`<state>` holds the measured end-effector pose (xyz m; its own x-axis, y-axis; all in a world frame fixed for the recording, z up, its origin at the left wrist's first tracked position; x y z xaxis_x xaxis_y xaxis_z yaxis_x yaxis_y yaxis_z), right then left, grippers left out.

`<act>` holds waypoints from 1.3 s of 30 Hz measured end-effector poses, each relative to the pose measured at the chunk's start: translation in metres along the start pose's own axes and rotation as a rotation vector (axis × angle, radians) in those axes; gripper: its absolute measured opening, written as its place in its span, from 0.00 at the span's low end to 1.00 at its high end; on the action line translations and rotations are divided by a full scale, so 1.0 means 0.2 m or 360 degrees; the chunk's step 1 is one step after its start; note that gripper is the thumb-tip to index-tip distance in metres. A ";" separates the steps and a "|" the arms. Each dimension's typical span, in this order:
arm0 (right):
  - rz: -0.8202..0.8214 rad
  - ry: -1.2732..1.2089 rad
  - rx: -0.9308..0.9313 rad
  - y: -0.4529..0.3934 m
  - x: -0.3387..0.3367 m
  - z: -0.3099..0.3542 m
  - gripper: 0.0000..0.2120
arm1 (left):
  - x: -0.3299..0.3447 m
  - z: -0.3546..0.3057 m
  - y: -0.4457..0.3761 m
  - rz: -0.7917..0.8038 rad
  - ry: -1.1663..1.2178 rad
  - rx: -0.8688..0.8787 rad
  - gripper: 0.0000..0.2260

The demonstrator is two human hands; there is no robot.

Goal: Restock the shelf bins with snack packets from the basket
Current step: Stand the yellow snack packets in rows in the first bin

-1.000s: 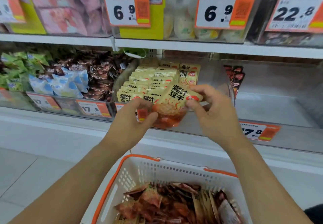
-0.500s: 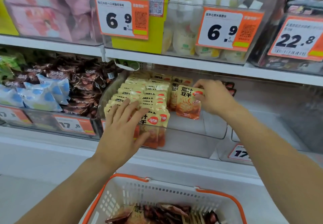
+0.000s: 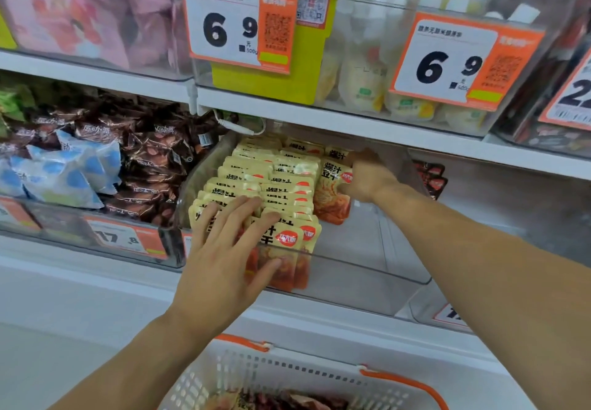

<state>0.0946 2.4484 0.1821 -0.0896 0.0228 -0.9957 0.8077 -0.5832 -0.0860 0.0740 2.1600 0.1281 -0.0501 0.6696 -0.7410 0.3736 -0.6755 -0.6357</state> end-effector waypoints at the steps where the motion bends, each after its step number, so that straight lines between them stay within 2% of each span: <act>1: -0.0002 0.0013 -0.0009 -0.01 0.01 0.00 0.27 | 0.00 0.00 0.01 -0.0009 0.0013 0.0008 0.24; 7: -0.0062 0.0104 -0.0050 -0.02 0.03 0.02 0.41 | 0.00 0.01 0.02 0.0016 0.0007 0.0038 0.25; 11: -0.0179 0.0130 -0.0025 -0.02 0.03 0.01 0.37 | -0.01 0.00 0.02 0.0013 0.0023 -0.0004 0.24; 16: -0.0204 -0.0054 0.0002 -0.02 0.06 -0.01 0.41 | 0.00 -0.04 -0.01 -0.0081 0.0107 -0.0084 0.20; 20: -0.0249 -0.0003 -0.0038 -0.03 0.06 -0.01 0.40 | 0.02 -0.05 -0.01 -0.0103 0.0068 -0.0115 0.21; 25: -0.0367 0.0153 0.0118 -0.04 0.06 -0.01 0.42 | 0.03 -0.04 -0.01 -0.0098 0.0057 -0.0103 0.21; 29: -0.0434 0.0088 0.0194 -0.05 0.08 -0.02 0.40 | 0.04 -0.03 -0.01 -0.0126 0.0052 -0.0077 0.21; 35: -0.0414 -0.0213 0.0180 -0.04 0.12 -0.03 0.36 | 0.05 -0.03 -0.03 -0.0153 0.0030 -0.0052 0.21; 39: -0.0328 -0.0209 0.0192 -0.02 0.08 -0.04 0.37 | 0.05 -0.03 -0.03 -0.0135 0.0044 -0.0049 0.21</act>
<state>0.0947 2.4569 0.1654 -0.3258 0.0503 -0.9441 0.6901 -0.6699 -0.2738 0.0772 2.1723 0.1253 -0.0572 0.7326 -0.6782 0.3974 -0.6065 -0.6886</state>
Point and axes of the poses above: each hand's wrist, its own y-axis away from the middle knuckle, its own x-axis out of the palm, z = x × y, the point moved 4 cm from there along -y, towards the middle knuckle, and after that the axes turned 4 degrees about y, right-handed, at the moved point
